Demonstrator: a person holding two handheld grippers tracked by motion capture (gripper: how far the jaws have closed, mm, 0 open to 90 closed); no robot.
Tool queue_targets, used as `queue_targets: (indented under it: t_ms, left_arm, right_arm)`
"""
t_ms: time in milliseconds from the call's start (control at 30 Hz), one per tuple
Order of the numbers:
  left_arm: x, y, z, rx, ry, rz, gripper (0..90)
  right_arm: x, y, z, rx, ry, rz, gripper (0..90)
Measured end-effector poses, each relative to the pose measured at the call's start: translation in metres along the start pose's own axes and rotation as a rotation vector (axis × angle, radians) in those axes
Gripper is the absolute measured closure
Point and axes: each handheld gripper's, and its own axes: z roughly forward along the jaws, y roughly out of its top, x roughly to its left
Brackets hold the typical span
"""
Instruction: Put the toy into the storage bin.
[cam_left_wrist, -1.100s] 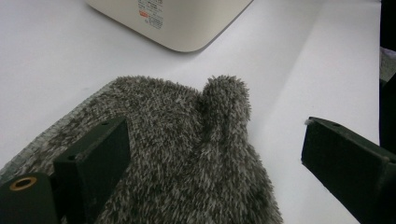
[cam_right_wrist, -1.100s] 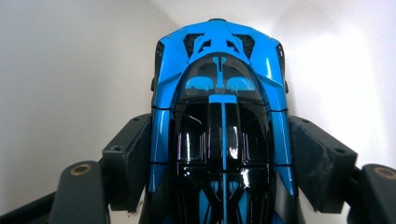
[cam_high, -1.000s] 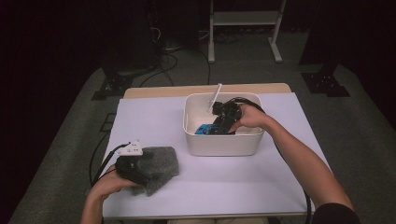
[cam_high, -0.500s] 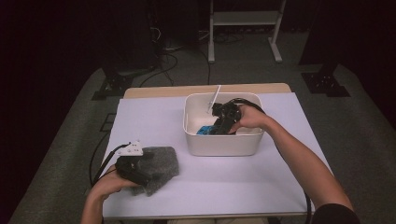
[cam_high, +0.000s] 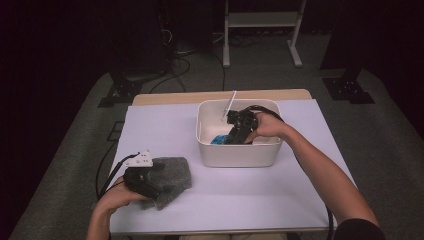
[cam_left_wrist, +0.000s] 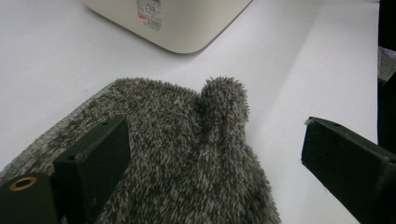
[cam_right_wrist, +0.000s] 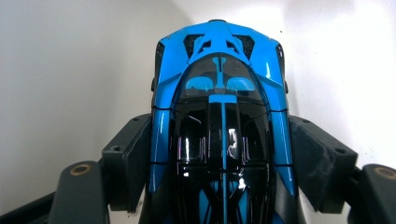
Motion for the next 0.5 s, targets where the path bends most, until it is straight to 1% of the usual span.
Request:
queue_targets:
  t_ms: [133,267,367,400,433,467,500]
  left_arm:
    - [0.0,0.0,0.0,-0.001,0.001,-0.001,7.7]
    - [0.0,0.0,-0.001,-0.004,0.001,0.0,7.7]
    - [-0.001,0.001,-0.001,-0.006,-0.003,0.0,7.7]
    - [-0.001,0.001,0.0,-0.006,-0.003,0.001,7.7]
    - [-0.001,0.001,0.0,-0.006,-0.002,0.001,7.7]
    - [-0.001,0.001,0.0,-0.006,-0.002,0.0,7.7]
    - [-0.001,0.001,-0.001,-0.007,-0.003,0.002,7.7]
  right_arm:
    - [0.0,0.0,0.0,-0.001,-0.005,0.004,26.6]
    - [-0.002,0.0,-0.001,-0.003,0.004,0.02,26.2]
    - [-0.002,0.0,-0.001,-0.011,0.007,0.043,26.3]
    - [-0.002,0.0,-0.004,-0.03,0.006,0.039,30.5]
    - [-0.003,0.0,-0.007,-0.051,0.016,0.045,29.8]
    - [-0.003,0.0,-0.01,-0.064,0.012,0.047,30.0]
    - [-0.003,0.0,-0.011,-0.065,0.008,0.046,30.1]
